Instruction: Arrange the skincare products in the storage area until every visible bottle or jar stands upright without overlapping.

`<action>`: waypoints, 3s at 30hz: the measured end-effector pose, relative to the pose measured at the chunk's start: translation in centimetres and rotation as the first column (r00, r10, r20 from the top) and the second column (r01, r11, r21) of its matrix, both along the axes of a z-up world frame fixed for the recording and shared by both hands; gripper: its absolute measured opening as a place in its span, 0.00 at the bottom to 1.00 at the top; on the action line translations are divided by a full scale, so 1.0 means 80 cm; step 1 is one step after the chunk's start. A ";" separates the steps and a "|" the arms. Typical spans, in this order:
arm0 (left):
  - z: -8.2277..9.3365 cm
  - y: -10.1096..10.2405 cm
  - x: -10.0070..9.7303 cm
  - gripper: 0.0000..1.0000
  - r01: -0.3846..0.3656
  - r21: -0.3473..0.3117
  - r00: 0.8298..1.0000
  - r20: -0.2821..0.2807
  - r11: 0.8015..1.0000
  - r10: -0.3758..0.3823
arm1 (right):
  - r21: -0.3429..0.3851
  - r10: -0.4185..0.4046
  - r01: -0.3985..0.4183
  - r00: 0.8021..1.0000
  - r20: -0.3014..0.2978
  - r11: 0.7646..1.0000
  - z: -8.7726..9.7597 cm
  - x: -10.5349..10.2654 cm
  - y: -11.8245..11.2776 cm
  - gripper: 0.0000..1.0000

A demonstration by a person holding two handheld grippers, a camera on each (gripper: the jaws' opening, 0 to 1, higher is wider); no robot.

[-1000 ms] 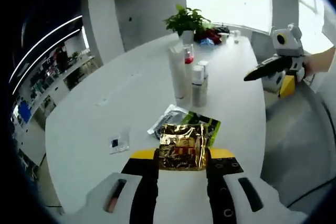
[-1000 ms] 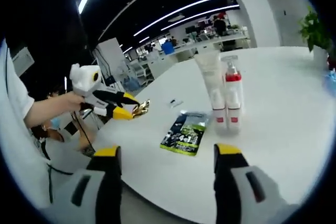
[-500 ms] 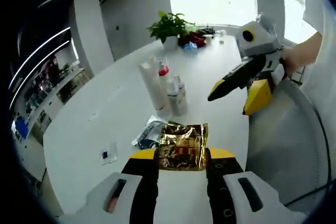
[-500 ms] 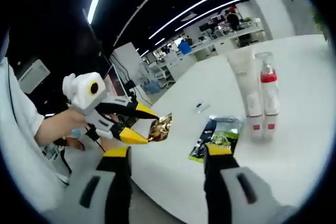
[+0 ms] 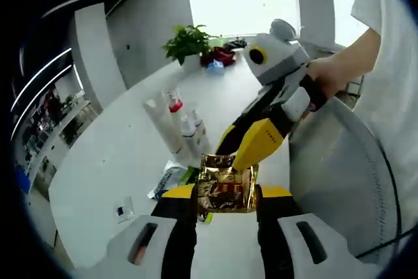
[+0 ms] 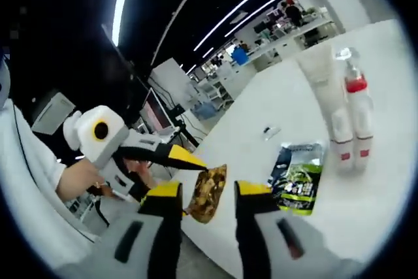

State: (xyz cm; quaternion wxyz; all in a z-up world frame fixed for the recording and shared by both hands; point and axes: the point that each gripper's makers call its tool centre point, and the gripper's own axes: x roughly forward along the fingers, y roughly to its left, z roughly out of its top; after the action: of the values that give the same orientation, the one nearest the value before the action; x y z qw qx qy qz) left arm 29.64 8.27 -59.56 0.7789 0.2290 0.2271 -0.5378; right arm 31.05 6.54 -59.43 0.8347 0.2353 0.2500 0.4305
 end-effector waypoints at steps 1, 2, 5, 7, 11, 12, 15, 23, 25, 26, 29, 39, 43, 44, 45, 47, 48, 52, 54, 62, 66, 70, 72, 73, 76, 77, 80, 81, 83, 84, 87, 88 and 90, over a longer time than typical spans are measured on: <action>0.001 -0.001 -0.001 0.32 0.004 -0.002 1.000 0.002 1.000 -0.004 | 0.012 -0.004 0.004 1.000 -0.002 1.000 0.001 0.001 0.000 0.24; 0.002 -0.003 -0.002 0.32 0.010 -0.007 1.000 0.002 1.000 -0.010 | 0.022 -0.008 0.008 1.000 -0.008 1.000 0.001 0.002 0.000 0.22; 0.004 -0.005 -0.004 0.32 0.017 -0.018 1.000 0.001 1.000 -0.017 | 0.043 -0.020 0.022 0.999 -0.027 0.999 0.001 0.004 -0.001 0.17; 0.006 -0.007 -0.005 0.32 0.022 -0.022 1.000 0.001 1.000 -0.022 | 0.045 -0.023 0.024 0.999 -0.028 0.999 0.001 0.004 -0.001 0.12; 0.005 -0.007 -0.006 0.33 0.028 -0.017 1.000 0.005 0.999 -0.028 | 0.080 -0.028 0.033 0.998 -0.051 0.996 0.004 0.005 0.000 0.04; 0.005 -0.007 -0.006 0.27 0.029 -0.017 1.000 0.002 0.999 -0.029 | 0.093 -0.026 0.031 0.998 -0.056 0.995 0.006 0.005 0.001 0.03; 0.009 -0.008 -0.004 0.09 0.012 -0.039 1.000 -0.004 0.999 -0.013 | 0.100 -0.031 0.038 0.997 -0.071 0.994 0.005 0.005 0.000 0.02; 0.007 -0.009 -0.002 0.33 -0.012 -0.054 1.000 -0.021 0.998 0.011 | 0.148 -0.069 0.083 0.993 -0.096 0.986 0.010 0.009 -0.006 0.01; 0.008 -0.008 0.000 0.37 -0.038 -0.079 0.999 -0.036 0.996 0.035 | 0.166 -0.087 0.103 0.991 -0.100 0.981 0.014 0.012 -0.010 0.01; 0.010 -0.007 0.003 0.38 -0.076 -0.111 0.996 -0.058 0.991 0.070 | 0.176 -0.095 0.112 0.990 -0.103 0.978 0.016 0.013 -0.011 0.01; 0.016 -0.006 0.006 0.40 -0.160 -0.204 0.981 -0.138 0.966 0.133 | 0.218 -0.127 0.149 0.986 -0.111 0.965 0.024 0.016 -0.018 0.01; 0.040 0.004 0.013 0.50 -0.519 -0.494 0.819 -0.521 0.697 0.240 | 0.368 -0.201 0.238 0.970 -0.138 0.899 0.049 0.017 -0.030 0.01; 0.044 0.000 0.009 0.53 -0.605 -0.529 0.748 -0.634 0.596 0.197 | 0.425 -0.223 0.268 0.963 -0.154 0.865 0.059 0.018 -0.033 0.01; 0.045 -0.001 0.008 0.52 -0.616 -0.536 0.737 -0.651 0.577 0.182 | 0.436 -0.229 0.276 0.961 -0.158 0.856 0.061 0.018 -0.033 0.01; 0.048 -0.004 0.006 0.51 -0.629 -0.547 0.723 -0.672 0.552 0.158 | 0.446 -0.232 0.280 0.960 -0.159 0.850 0.063 0.018 -0.033 0.01; 0.048 -0.008 0.004 0.49 -0.651 -0.553 0.701 -0.701 0.519 0.132 | 0.464 -0.240 0.290 0.957 -0.165 0.837 0.066 0.019 -0.034 0.01; 0.048 -0.010 0.004 0.48 -0.662 -0.554 0.690 -0.713 0.505 0.123 | 0.473 -0.242 0.294 0.955 -0.169 0.830 0.067 0.020 -0.034 0.01; 0.056 -0.015 0.005 0.38 -0.721 -0.567 0.633 -0.773 0.398 0.046 | 0.492 -0.258 0.312 0.950 -0.178 0.813 0.069 0.020 -0.035 0.01; 0.058 -0.018 0.006 0.33 -0.755 -0.561 0.597 -0.802 0.341 0.003 | 0.495 -0.260 0.317 0.948 -0.184 0.809 0.068 0.019 -0.034 0.01; 0.051 -0.026 -0.002 0.14 -0.825 -0.513 0.510 -0.857 0.237 -0.081 | 0.499 -0.260 0.316 0.948 -0.181 0.806 0.068 0.015 -0.030 0.01; 0.054 -0.025 -0.003 0.01 -0.829 -0.517 0.505 -0.856 0.214 -0.113 | 0.456 -0.252 0.284 0.959 -0.130 0.844 0.068 0.011 -0.024 0.02; 0.060 -0.023 -0.003 0.00 -0.826 -0.524 0.507 -0.852 0.209 -0.131 | 0.433 -0.245 0.266 0.964 -0.106 0.861 0.068 0.010 -0.024 0.02; 0.061 -0.020 -0.003 0.00 -0.824 -0.526 0.511 -0.850 0.211 -0.126 | 0.412 -0.238 0.255 0.967 -0.092 0.875 0.067 0.009 -0.022 0.01; 0.061 -0.019 -0.003 0.00 -0.821 -0.529 0.516 -0.848 0.213 -0.120 | 0.406 -0.235 0.251 0.968 -0.089 0.879 0.067 0.009 -0.021 0.01; 0.063 -0.016 -0.003 0.00 -0.812 -0.541 0.533 -0.840 0.220 -0.102 | 0.380 -0.224 0.234 0.972 -0.073 0.895 0.066 0.006 -0.018 0.01; 0.064 -0.013 -0.002 0.00 -0.810 -0.543 0.536 -0.839 0.220 -0.097 | 0.375 -0.220 0.230 0.973 -0.071 0.898 0.065 0.005 -0.017 0.01; 0.068 -0.004 0.002 0.00 -0.807 -0.554 0.551 -0.831 0.203 -0.078 | 0.357 -0.206 0.214 0.977 -0.062 0.909 0.063 -0.001 -0.013 0.01; 0.069 0.000 0.004 0.00 -0.806 -0.557 0.555 -0.829 0.201 -0.071 | 0.357 -0.203 0.213 0.977 -0.064 0.910 0.062 -0.002 -0.012 0.01; 0.070 0.005 0.006 0.00 -0.806 -0.559 0.558 -0.827 0.194 -0.066 | 0.358 -0.197 0.210 0.978 -0.071 0.910 0.060 -0.007 -0.009 0.01; 0.071 0.007 0.008 0.00 -0.806 -0.562 0.561 -0.825 0.187 -0.062 | 0.360 -0.193 0.207 0.978 -0.076 0.909 0.060 -0.010 -0.006 0.01; 0.073 0.016 0.012 0.00 -0.806 -0.566 0.566 -0.823 0.171 -0.054 | 0.361 -0.177 0.199 0.980 -0.092 0.911 0.056 -0.019 0.001 0.01; 0.074 0.017 0.012 0.00 -0.807 -0.566 0.566 -0.823 0.167 -0.052 | 0.361 -0.171 0.195 0.981 -0.096 0.912 0.055 -0.021 0.003 0.01; 0.074 0.020 0.014 0.00 -0.811 -0.564 0.563 -0.825 0.158 -0.055 | 0.363 -0.160 0.187 0.982 -0.103 0.913 0.053 -0.027 0.008 0.01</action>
State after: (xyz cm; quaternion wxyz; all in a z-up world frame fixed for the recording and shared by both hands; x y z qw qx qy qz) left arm 30.73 9.87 -53.62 0.7196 -0.5665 0.1912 -0.3532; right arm 28.91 7.18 -55.15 0.8006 0.4254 0.1718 0.3855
